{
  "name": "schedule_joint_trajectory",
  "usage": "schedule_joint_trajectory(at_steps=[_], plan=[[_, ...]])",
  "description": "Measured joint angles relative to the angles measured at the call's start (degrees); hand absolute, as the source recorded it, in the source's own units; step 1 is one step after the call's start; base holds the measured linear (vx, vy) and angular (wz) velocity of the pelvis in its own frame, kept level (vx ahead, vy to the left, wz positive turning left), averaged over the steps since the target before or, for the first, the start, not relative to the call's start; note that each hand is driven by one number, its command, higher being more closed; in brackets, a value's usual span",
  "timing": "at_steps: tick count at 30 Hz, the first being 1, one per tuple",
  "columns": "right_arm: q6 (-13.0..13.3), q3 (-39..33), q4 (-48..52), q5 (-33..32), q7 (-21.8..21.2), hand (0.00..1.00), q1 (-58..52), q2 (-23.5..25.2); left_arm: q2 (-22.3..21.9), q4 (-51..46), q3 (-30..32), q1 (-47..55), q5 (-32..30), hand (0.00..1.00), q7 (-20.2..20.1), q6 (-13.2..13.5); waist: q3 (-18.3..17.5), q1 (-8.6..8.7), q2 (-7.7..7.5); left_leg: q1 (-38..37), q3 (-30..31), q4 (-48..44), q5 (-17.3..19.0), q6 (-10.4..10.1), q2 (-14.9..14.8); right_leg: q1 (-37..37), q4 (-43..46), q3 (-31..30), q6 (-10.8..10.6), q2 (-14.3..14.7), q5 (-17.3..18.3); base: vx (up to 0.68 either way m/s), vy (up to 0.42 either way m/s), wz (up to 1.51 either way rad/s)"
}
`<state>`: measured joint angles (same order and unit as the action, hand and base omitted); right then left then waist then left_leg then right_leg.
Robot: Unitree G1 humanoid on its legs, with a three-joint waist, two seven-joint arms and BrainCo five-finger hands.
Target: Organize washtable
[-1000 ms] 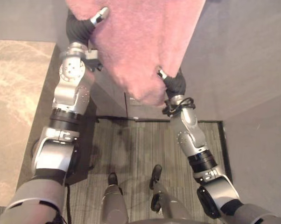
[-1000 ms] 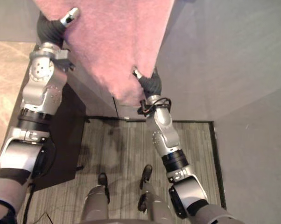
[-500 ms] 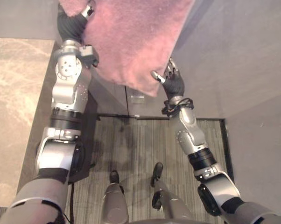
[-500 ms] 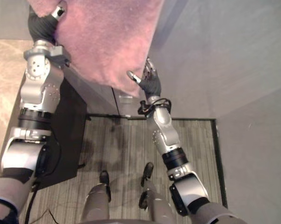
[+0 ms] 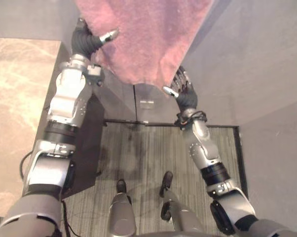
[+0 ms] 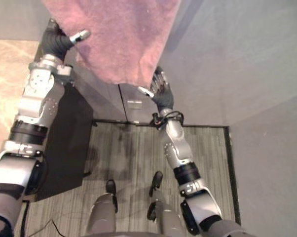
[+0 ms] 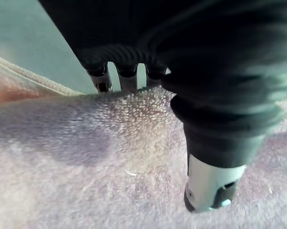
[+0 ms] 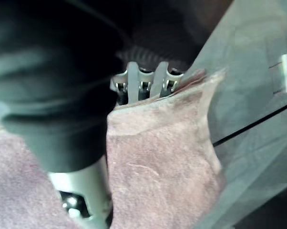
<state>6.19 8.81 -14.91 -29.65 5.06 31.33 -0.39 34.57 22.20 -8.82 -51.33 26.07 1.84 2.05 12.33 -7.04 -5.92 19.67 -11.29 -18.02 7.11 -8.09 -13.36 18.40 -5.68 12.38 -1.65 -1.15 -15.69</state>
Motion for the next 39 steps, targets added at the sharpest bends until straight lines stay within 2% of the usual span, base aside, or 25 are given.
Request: schedule_joint_trajectory(at_steps=[1,3,5,7,9,10,12,14,15,17,18,20,21,25,26,29,33,37,39], plan=[[-0.1,0.1,0.1,0.0,-0.2,0.0,-0.6,0.1,0.0,-0.4,0.0,0.8,-0.7,0.0,-0.6,-0.3,0.0,0.0,0.0,-0.2,-0.1,0.0,0.0,0.0,0.0,-0.2,0.0,0.0,-0.1,0.0,0.1,0.0,0.037,0.01],[-0.2,0.0,2.0,0.1,-0.4,0.0,-4.0,1.0,-0.3,-3.9,0.3,7.5,-4.4,0.0,-1.9,-0.7,0.0,0.09,0.01,-0.3,-0.3,0.1,0.0,0.0,-0.2,-0.5,-0.2,0.0,-2.1,0.0,2.1,0.0,0.0,0.0],[-0.2,0.0,2.4,1.0,-0.6,0.0,-6.8,1.3,-2.4,-4.8,1.0,14.0,-8.4,0.0,-3.0,-2.0,0.0,0.12,0.03,-0.5,-0.4,0.3,0.0,0.0,-0.2,-0.5,-0.2,0.1,-1.0,0.1,2.7,0.02,0.0,0.0],[-0.5,0.0,2.4,2.1,-1.7,0.0,-9.7,1.8,-6.6,-4.7,3.0,21.4,-12.3,0.0,-3.5,-4.0,0.0,0.27,0.03,-0.9,-0.6,1.0,0.0,-0.1,-0.2,-0.4,-0.2,0.1,-0.4,0.2,2.7,0.06,0.006,-0.04],[-1.7,-0.5,2.4,4.6,-2.9,0.0,-14.5,2.2,-14.2,-4.1,5.2,32.0,-20.2,0.0,-4.3,-7.1,0.0,0.2,0.02,-1.8,-1.3,1.9,-0.1,-0.1,0.1,-0.4,0.0,-0.2,0.6,0.2,2.2,0.1,0.021,-0.09],[-1.9,-0.6,2.4,4.8,-3.0,0.0,-15.1,2.3,-15.0,-4.1,5.3,33.0,-21.1,0.0,-4.3,-7.4,0.0,0.19,0.03,-1.8,-1.3,2.0,-0.1,-0.1,0.2,-0.4,0.0,-0.2,0.7,0.2,2.2,0.11,0.033,-0.1],[-2.6,-1.0,2.4,4.9,-3.6,0.0,-18.4,3.1,-19.5,-4.1,5.6,38.1,-25.0,0.0,-4.3,-8.6,0.0,0.21,0.02,-2.1,-1.5,2.2,0.0,-0.1,0.3,-0.4,0.0,-0.3,0.7,0.1,2.1,0.09,0.029,-0.05],[-3.1,0.2,2.4,4.4,-5.5,0.0,-22.0,3.8,-23.4,-4.3,3.3,43.4,-29.5,0.0,-4.9,-9.0,-0.4,0.25,0.06,-2.6,-1.7,2.9,0.0,-0.1,0.5,-0.5,0.0,-0.3,0.8,-0.1,2.1,0.09,0.031,-0.03],[-3.4,1.0,2.4,4.3,-6.2,0.0,-22.6,4.0,-23.6,-4.3,2.0,44.7,-30.5,0.0,-5.6,-9.0,-0.7,0.29,0.07,-2.8,-1.8,3.1,0.0,-0.1,0.5,-0.6,0.0,-0.3,0.8,-0.1,2.1,0.08,0.029,-0.05],[-4.3,5.0,2.4,2.0,-9.2,0.0,-23.7,4.3,-23.3,-6.0,-3.4,49.8,-31.2,0.0,-10.1,-9.2,-1.6,0.26,0.11,-4.3,-2.6,3.9,0.0,-0.1,0.5,-1.3,0.0,-1.0,0.8,0.0,2.1,0.06,0.027,-0.11],[-4.3,6.1,2.5,1.8,-9.7,0.0,-23.9,4.3,-23.1,-6.8,-4.9,50.9,-31.2,0.0,-11.0,-9.3,-2.2,0.23,0.14,-4.4,-2.7,4.0,0.0,-0.1,0.5,-1.3,0.0,-1.4,0.7,0.0,2.1,0.03,0.021,-0.1],[-4.4,9.4,3.1,-0.3,-11.6,0.0,-23.7,4.0,-22.0,-11.4,-9.3,53.9,-28.5,0.0,-14.8,-9.9,-3.9,0.2,0.32,-4.4,-2.9,4.2,0.1,0.0,0.5,-1.4,0.0,-1.2,0.1,-0.1,3.2,0.0,-0.006,0.03],[-4.4,11.2,4.7,-3.0,-12.2,0.0,-23.2,3.8,-21.5,-16.1,-11.4,55.4,-24.1,0.0,-16.7,-10.3,-4.6,0.18,0.57,-4.4,-2.9,4.3,0.1,0.0,0.5,-1.6,0.0,-0.7,0.1,-0.1,3.7,-0.01,-0.019,0.13],[-4.2,15.9,10.4,-8.1,-13.6,0.0,-20.0,3.9,-20.8,-24.7,-12.2,55.0,-15.1,0.0,-16.4,-10.2,-5.9,0.18,1.19,-4.8,-2.6,5.1,-0.2,-0.4,0.4,-1.8,0.0,0.2,0.5,0.1,4.0,-0.01,-0.029,0.07],[-4.0,17.3,12.5,-10.1,-14.0,0.0,-18.0,4.2,-20.8,-26.9,-11.5,54.0,-12.7,0.0,-15.1,-9.7,-6.1,0.18,1.59,-5.2,-2.5,5.2,-0.3,-0.5,0.3,-2.3,0.0,0.4,0.7,0.2,4.1,0.02,-0.027,0.03],[-1.1,18.8,16.2,-14.6,-15.1,0.0,-12.3,5.5,-20.9,-29.8,-9.1,49.7,-5.2,0.0,-9.8,-6.7,-7.4,0.13,2.61,-5.8,-1.9,5.4,-0.4,-0.7,0.2,-3.0,0.0,1.3,1.3,0.3,4.1,0.04,-0.016,0.09],[2.9,15.6,15.8,-15.3,-14.6,0.0,-3.8,9.6,-20.2,-33.1,-3.4,44.3,7.9,0.0,-4.9,-3.6,-8.2,-0.07,2.56,-6.1,-1.8,5.8,-0.6,-0.6,0.3,-3.3,0.0,1.7,1.7,0.1,3.8,0.06,0.003,0.04],[3.4,12.5,9.2,-14.5,-12.0,0.0,-3.5,9.5,-19.3,-32.8,2.5,38.2,11.1,0.0,-2.6,-0.6,-9.2,-0.18,2.55,-6.7,-1.3,6.3,-0.8,-0.7,0.3,-4.1,0.0,3.6,1.7,0.0,3.8,0.07,0.002,0.08],[3.4,8.7,4.7,-15.4,-10.6,0.0,-3.5,9.5,-16.1,-30.3,3.3,32.9,11.0,0.0,-2.7,1.0,-9.2,-0.96,2.51,-7.4,-1.3,7.3,-1.1,-0.7,0.4,-4.4,0.0,4.8,1.7,-0.1,3.8,0.05,-0.007,0.07]])
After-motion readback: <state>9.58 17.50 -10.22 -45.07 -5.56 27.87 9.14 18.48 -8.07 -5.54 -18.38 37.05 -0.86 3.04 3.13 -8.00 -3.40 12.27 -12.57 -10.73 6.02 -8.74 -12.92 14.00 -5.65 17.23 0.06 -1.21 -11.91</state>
